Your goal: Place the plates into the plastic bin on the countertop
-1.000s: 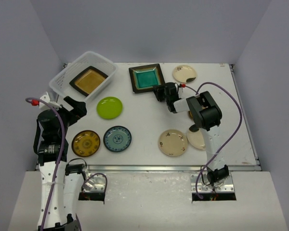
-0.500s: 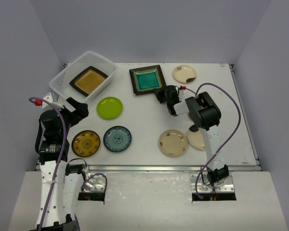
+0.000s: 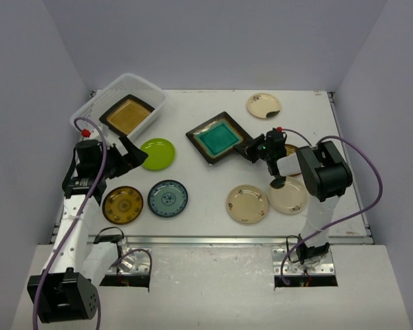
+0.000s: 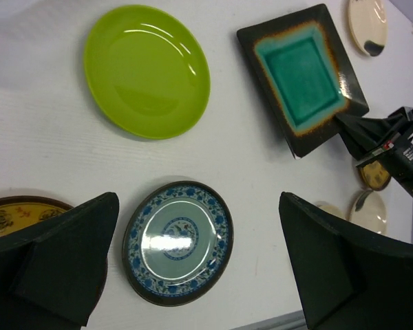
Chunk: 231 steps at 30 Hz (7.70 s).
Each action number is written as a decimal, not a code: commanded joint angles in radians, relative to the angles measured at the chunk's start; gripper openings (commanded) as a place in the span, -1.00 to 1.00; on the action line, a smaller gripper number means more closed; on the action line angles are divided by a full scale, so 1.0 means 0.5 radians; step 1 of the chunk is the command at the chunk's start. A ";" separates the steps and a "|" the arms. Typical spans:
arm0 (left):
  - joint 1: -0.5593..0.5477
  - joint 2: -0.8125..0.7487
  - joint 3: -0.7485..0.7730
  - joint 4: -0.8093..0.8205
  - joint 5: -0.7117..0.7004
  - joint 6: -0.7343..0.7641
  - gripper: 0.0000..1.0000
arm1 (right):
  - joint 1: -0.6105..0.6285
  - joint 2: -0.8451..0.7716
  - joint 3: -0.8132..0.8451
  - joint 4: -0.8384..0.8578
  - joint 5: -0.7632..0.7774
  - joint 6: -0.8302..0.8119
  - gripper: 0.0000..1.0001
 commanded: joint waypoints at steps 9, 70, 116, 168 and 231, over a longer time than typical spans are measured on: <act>-0.243 0.611 0.407 0.418 0.419 -0.179 1.00 | -0.095 -0.339 0.223 0.523 -1.532 -0.052 -1.00; 0.501 1.598 1.206 1.163 -0.453 -1.461 -1.00 | -0.230 -1.999 -0.333 -1.475 -1.105 -1.485 0.98; 0.333 2.136 1.891 -0.332 -0.625 -0.947 1.00 | 0.216 -1.625 0.047 -1.933 -0.498 -1.812 0.98; -0.332 0.244 -0.402 0.985 0.862 -0.478 0.94 | 0.487 -0.752 0.388 -1.443 -0.646 -1.543 -1.00; 0.341 2.369 1.917 0.065 -0.427 -0.765 1.00 | 0.397 -0.928 0.119 -1.336 -0.609 -1.376 0.98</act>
